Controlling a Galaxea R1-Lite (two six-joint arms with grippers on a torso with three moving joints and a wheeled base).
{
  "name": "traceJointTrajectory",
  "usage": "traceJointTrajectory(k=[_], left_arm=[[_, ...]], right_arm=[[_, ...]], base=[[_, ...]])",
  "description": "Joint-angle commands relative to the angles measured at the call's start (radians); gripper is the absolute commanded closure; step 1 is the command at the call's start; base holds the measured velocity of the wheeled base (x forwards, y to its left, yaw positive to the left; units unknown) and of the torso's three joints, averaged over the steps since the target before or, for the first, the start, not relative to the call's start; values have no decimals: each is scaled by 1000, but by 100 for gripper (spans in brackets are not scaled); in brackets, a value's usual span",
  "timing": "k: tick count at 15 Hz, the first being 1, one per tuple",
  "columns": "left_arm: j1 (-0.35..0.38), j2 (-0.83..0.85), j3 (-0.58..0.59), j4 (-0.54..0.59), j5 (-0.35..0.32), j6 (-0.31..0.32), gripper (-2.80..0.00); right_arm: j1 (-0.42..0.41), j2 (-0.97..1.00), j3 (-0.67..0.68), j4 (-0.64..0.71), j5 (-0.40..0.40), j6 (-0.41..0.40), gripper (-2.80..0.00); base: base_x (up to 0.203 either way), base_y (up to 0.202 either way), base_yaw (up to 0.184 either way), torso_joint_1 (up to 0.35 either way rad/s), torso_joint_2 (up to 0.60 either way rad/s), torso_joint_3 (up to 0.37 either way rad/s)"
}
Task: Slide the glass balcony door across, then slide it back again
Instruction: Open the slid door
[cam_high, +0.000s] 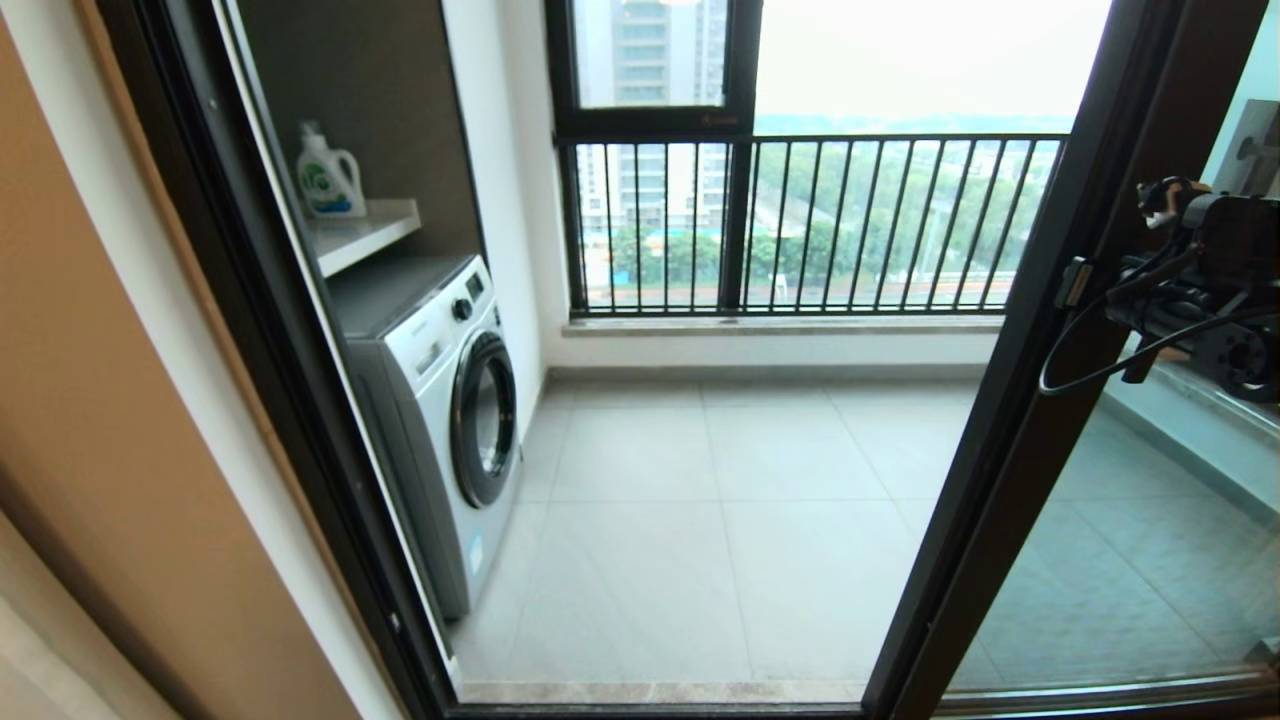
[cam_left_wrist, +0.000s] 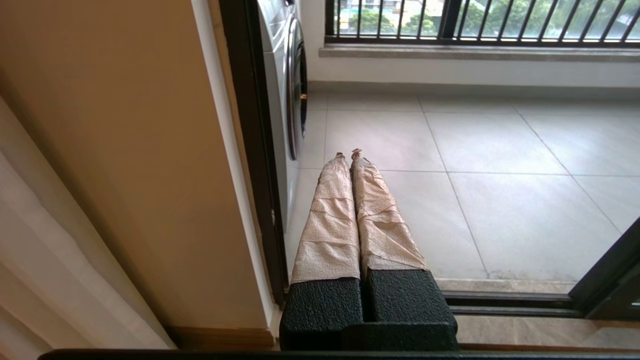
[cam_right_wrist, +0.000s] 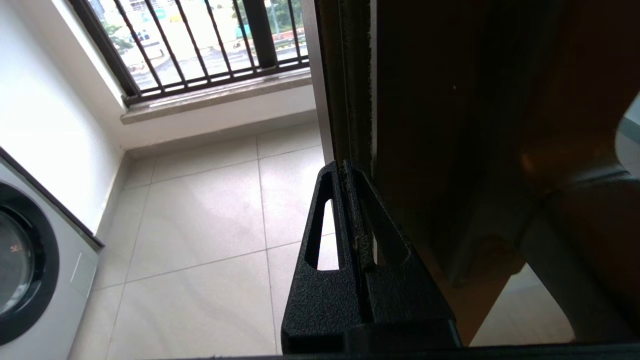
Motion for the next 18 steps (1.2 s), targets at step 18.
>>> traceJointTrajectory(k=[18], left_arm=[[1, 2, 0, 0, 0, 0, 0]], right_arm=[[296, -1100, 665, 253, -77, -140, 0]], base=[[0, 0, 0, 0, 0, 0]])
